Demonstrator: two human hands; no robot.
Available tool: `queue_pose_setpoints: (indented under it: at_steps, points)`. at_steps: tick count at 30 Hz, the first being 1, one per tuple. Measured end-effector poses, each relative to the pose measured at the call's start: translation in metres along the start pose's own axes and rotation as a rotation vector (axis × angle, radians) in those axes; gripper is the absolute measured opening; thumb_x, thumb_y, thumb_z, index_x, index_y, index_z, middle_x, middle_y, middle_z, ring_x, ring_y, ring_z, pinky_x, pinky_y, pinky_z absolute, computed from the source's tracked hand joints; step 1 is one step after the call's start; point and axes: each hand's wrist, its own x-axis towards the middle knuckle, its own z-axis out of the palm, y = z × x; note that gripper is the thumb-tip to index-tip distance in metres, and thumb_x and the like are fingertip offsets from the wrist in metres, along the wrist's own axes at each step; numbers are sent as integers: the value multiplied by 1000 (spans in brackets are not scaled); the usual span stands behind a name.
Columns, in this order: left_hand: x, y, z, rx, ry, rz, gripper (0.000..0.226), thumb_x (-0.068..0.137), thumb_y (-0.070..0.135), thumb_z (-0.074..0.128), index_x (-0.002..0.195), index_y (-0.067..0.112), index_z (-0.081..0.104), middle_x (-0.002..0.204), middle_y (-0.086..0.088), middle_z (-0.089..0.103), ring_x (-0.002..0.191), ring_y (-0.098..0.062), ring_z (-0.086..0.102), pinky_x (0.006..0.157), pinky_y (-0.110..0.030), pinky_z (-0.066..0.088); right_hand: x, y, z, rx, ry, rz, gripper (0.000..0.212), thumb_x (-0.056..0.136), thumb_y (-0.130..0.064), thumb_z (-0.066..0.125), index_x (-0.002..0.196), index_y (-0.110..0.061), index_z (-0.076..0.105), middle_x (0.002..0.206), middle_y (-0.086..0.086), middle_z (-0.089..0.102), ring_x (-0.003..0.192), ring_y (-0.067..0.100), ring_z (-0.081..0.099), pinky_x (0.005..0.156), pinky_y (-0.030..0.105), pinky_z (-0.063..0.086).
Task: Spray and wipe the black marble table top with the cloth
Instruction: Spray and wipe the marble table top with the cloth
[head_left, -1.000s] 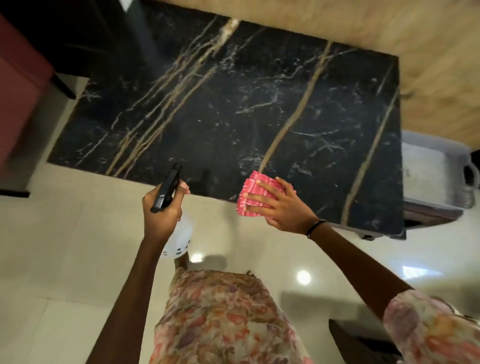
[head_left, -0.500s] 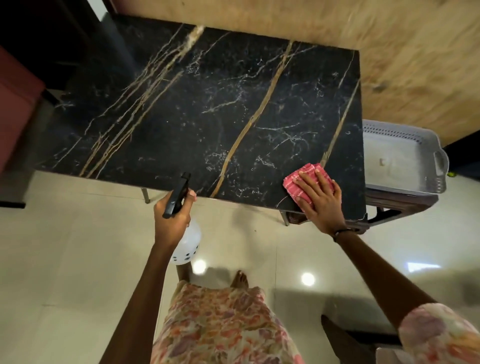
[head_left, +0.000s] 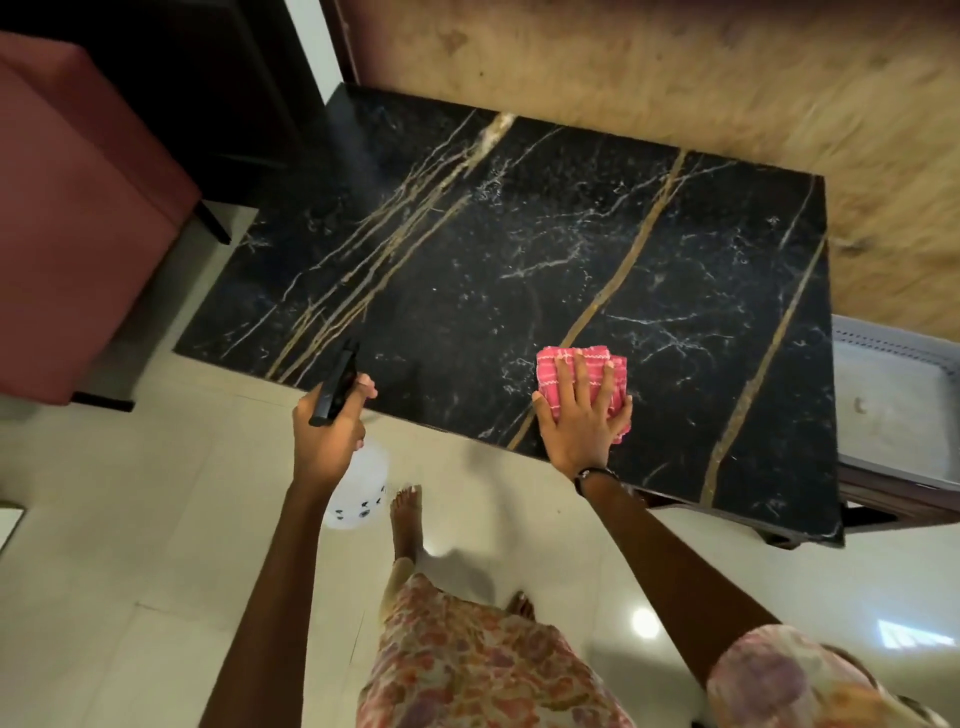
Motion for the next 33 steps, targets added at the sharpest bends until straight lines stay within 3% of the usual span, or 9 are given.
queue_pose_setpoints:
  at_steps: [4, 9, 13, 16, 19, 23, 27, 31, 33]
  points:
    - [47, 6, -34, -46, 36, -34, 17, 90, 25, 61, 100, 11, 64, 89, -11, 62, 52, -11, 45, 42, -12, 40, 19, -56, 20, -20, 10, 15, 71, 88, -62, 19, 143, -21, 38, 151, 9, 36, 142, 40, 19, 106, 69, 10]
    - [109, 25, -80, -93, 96, -110, 29, 89, 27, 62, 112, 10, 56, 66, -9, 50, 42, -6, 42, 43, -9, 41, 54, -145, 39, -38, -16, -14, 71, 88, -60, 18, 144, -20, 37, 151, 10, 35, 141, 41, 20, 105, 70, 12]
    - [158, 41, -111, -48, 46, -13, 15, 91, 21, 60, 95, 7, 63, 69, -9, 52, 34, -4, 40, 44, -17, 40, 84, -230, 57, 12, -55, -84, 70, 89, -57, 18, 144, -19, 38, 151, 10, 36, 141, 42, 20, 104, 70, 6]
    - [195, 49, -132, 6, 5, 55, 9, 92, 16, 59, 92, 8, 63, 78, -17, 54, 34, -5, 39, 40, -16, 37, 101, -297, 75, 23, -122, -215, 66, 91, -55, 17, 147, -24, 31, 155, 5, 29, 143, 39, 17, 103, 67, -7]
    - [223, 49, -148, 54, -11, 91, 13, 92, 15, 58, 96, 3, 62, 80, -21, 54, 35, -5, 40, 40, -16, 37, 99, -341, 85, -10, -202, -520, 53, 95, -48, 35, 143, -26, 39, 151, 4, 37, 142, 37, 22, 105, 69, -5]
    - [246, 45, -156, 71, -25, 112, 10, 92, 15, 59, 91, 5, 63, 61, -15, 48, 35, -6, 39, 41, -19, 37, 74, -331, 89, -77, -288, -907, 47, 95, -47, 38, 140, -33, 40, 150, -3, 39, 143, 31, 21, 112, 66, 8]
    - [256, 45, -151, 15, -59, 112, 10, 93, 19, 58, 87, 11, 63, 70, -28, 52, 36, -8, 37, 42, -22, 36, 65, -274, 72, -124, -304, -1016, 47, 96, -54, 34, 141, -39, 35, 148, -9, 41, 142, 24, 28, 113, 62, 13]
    - [260, 50, -137, -27, -104, 103, 22, 88, 30, 61, 92, 9, 65, 61, -5, 57, 46, -7, 47, 54, -26, 40, 75, -245, 56, -222, -348, -849, 49, 95, -59, 29, 139, -39, 36, 145, -6, 45, 140, 27, 32, 112, 61, 19]
    - [261, 52, -129, -31, -117, 123, 22, 89, 28, 61, 94, 7, 65, 63, -10, 58, 56, -18, 51, 63, -35, 44, 73, -254, 54, -227, -351, -646, 49, 96, -58, 25, 138, -37, 38, 146, -4, 45, 142, 27, 25, 113, 59, 11]
